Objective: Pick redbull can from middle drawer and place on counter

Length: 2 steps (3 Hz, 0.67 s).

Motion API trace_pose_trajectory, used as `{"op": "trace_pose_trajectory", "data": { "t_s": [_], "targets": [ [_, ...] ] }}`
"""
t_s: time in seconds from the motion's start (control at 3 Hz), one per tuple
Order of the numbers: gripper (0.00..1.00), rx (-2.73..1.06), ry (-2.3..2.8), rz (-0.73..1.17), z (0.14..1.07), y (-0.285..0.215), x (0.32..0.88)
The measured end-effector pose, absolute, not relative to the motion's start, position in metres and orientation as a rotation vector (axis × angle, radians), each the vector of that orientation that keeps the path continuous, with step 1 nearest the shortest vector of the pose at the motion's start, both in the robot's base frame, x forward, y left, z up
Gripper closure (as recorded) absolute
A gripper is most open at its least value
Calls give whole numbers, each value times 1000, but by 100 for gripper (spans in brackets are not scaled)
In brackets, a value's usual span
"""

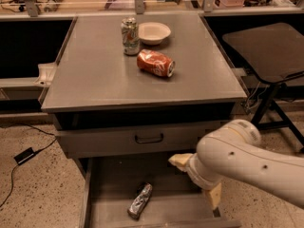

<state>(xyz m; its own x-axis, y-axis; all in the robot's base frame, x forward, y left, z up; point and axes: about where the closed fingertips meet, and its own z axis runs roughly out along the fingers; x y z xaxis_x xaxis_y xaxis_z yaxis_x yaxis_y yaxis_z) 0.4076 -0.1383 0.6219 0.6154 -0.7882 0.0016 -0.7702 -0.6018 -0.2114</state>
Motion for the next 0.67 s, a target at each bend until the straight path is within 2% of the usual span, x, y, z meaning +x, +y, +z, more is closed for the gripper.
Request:
{"op": "trace_pose_trajectory", "data": {
  "t_s": [0.67],
  "targets": [
    [0,-2941,416,5,540,-44,418]
  ]
}}
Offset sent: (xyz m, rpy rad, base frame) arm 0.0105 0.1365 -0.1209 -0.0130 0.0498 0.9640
